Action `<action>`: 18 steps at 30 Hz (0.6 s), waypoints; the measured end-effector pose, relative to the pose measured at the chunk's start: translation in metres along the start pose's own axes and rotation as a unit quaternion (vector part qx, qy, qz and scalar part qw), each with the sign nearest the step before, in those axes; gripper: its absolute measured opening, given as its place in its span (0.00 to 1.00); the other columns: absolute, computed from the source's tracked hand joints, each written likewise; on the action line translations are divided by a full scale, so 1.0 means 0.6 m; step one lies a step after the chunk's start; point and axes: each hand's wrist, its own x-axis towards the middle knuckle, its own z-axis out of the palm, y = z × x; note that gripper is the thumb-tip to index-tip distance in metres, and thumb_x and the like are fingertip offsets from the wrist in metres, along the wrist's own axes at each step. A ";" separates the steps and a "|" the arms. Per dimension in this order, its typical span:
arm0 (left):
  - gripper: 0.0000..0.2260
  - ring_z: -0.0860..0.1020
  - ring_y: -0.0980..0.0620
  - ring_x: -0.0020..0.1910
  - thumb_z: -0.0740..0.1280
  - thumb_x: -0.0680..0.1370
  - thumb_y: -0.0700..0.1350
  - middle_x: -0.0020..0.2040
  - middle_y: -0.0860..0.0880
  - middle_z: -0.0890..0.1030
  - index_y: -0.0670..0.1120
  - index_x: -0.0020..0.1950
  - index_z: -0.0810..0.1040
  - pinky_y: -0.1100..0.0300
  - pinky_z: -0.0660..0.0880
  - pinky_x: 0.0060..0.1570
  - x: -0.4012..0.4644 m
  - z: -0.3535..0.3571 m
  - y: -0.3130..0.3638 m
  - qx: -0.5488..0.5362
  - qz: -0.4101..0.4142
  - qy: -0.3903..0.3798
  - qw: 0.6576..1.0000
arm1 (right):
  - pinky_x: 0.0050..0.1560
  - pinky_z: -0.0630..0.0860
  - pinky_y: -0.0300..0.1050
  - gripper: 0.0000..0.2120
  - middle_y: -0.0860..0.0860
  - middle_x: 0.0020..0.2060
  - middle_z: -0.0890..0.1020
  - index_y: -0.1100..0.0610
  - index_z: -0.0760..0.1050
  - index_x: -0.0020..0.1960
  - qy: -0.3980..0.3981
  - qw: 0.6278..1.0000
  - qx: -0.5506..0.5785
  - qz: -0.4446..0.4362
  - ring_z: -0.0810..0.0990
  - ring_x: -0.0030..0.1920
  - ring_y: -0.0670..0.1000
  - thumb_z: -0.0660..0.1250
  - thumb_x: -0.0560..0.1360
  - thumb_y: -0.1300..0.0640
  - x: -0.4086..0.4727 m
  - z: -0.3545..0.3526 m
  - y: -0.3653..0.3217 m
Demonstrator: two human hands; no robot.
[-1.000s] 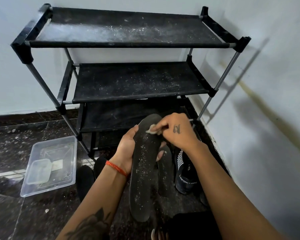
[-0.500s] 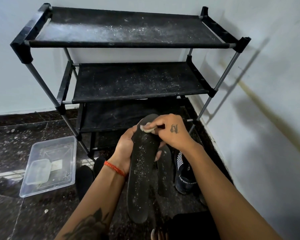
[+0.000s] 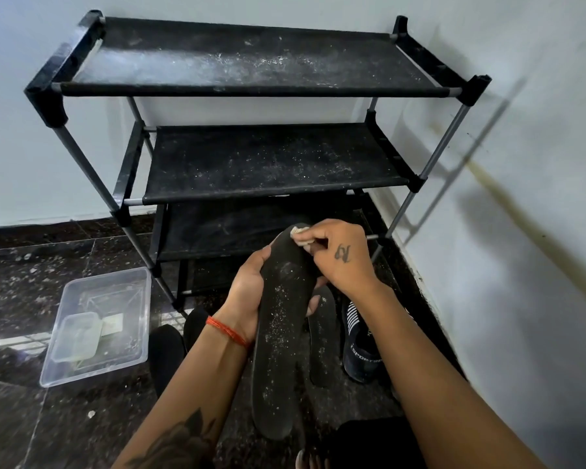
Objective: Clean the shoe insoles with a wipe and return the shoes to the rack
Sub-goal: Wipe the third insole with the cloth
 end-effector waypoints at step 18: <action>0.20 0.82 0.45 0.35 0.52 0.81 0.55 0.40 0.41 0.83 0.42 0.55 0.76 0.52 0.77 0.39 0.003 0.001 -0.002 0.006 -0.004 -0.008 1.000 | 0.50 0.75 0.30 0.10 0.48 0.46 0.84 0.56 0.83 0.48 -0.008 0.998 0.065 0.016 0.80 0.47 0.41 0.70 0.70 0.67 0.001 -0.004 -0.005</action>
